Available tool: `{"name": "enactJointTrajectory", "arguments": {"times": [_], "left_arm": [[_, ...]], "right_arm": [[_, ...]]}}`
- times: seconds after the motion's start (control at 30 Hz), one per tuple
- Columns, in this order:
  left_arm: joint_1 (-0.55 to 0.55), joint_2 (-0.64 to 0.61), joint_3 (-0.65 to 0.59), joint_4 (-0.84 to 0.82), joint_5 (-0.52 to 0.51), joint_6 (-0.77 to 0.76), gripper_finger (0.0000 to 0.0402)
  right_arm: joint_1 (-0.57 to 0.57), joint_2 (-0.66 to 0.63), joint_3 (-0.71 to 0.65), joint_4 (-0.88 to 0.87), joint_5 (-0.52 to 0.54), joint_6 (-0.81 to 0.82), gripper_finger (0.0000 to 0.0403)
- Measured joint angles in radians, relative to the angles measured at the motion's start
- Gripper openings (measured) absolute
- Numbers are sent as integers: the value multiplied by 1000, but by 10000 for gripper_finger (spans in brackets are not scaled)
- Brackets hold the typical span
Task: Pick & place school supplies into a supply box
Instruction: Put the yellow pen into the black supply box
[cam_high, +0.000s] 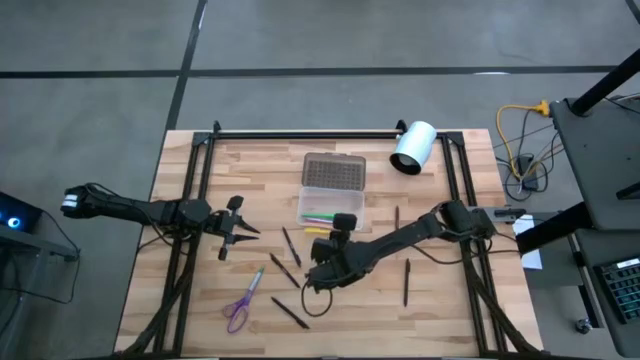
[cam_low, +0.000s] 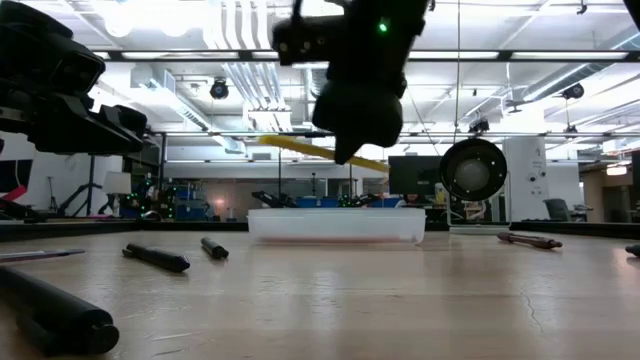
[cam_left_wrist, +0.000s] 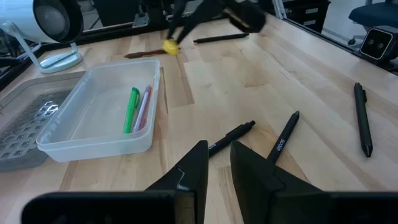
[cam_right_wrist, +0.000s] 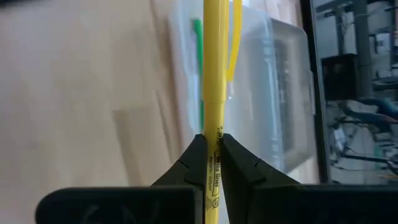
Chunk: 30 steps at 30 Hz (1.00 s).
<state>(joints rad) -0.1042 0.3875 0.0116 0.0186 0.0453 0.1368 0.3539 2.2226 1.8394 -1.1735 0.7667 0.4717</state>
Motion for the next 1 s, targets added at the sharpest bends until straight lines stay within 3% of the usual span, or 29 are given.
{"name": "enactJointTrajectory", "arguments": {"times": [0.27,0.53,0.77,1.0], "left_arm": [[0,0,0,0,0,0,54],[0,0,0,0,0,0,54],[0,0,0,0,0,0,54],[0,0,0,0,0,0,54]], "right_arm": [[-23,-88,-180,21,153,55,13],[-58,-183,-342,240,257,48,13],[-110,-191,-442,320,267,45,17],[-121,-192,-447,333,266,45,39]]}}
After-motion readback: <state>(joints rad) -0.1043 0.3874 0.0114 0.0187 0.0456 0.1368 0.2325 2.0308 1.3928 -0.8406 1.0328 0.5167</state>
